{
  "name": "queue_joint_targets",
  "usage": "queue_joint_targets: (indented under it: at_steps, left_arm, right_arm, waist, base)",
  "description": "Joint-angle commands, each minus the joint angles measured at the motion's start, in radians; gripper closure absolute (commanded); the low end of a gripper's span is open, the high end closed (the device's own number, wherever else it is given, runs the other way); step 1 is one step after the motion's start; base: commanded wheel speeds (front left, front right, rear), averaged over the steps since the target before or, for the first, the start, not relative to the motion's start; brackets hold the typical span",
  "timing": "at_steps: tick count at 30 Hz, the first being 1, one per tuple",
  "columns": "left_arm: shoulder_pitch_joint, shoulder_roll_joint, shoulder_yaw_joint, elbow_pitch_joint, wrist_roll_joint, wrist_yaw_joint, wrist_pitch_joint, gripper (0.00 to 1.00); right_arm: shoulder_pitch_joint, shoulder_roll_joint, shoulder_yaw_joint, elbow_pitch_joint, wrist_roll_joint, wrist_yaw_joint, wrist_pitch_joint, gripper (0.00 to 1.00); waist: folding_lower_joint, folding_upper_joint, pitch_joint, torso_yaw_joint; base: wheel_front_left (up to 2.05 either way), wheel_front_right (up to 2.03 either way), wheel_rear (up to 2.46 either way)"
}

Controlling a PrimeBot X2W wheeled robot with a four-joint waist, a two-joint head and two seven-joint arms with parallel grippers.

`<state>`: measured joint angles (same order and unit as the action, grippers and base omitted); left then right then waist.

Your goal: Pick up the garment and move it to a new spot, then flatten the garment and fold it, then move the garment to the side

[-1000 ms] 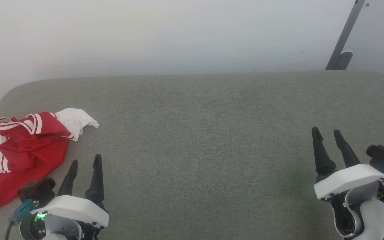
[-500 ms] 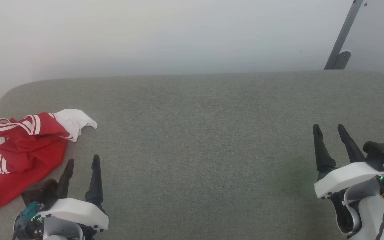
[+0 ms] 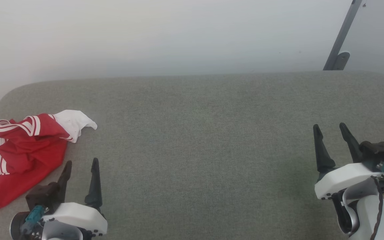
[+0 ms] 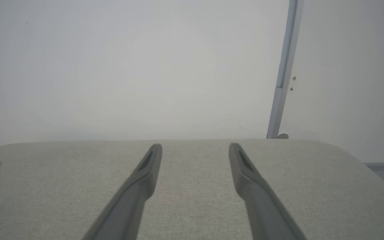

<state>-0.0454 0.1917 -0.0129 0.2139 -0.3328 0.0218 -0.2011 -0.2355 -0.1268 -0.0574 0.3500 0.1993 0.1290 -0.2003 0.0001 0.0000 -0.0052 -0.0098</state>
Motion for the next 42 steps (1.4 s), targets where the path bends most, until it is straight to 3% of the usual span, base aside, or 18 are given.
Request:
queue_joint_targets:
  at_steps: [1, 31, 42]
  left_arm:
    - [0.001, 0.003, 0.004, -0.001, 0.028, -0.004, -0.010, 0.00]
    - [-0.019, -0.022, 0.071, 0.069, 0.228, -0.072, -0.068, 0.00]
    - [-0.041, -0.046, 0.099, 0.088, 0.219, -0.103, -0.066, 0.00]
  right_arm:
    - [-0.017, 0.001, -0.002, -0.002, -0.020, 0.003, -0.010, 0.00]
    - [0.005, 0.010, -0.048, -0.033, -0.204, 0.002, -0.068, 0.00]
    - [0.005, 0.017, -0.060, -0.029, -0.165, 0.002, -0.066, 0.00]
  waist:
    - [-0.0001, 0.0000, -0.001, 0.000]
    - [-0.0001, 0.0000, -0.004, -0.006]
    - [-0.0001, 0.0000, -0.002, 0.024]
  base:
    - [0.00, 0.00, 0.00]
    - [0.00, 0.00, 0.00]
    - [0.00, 0.00, 0.00]
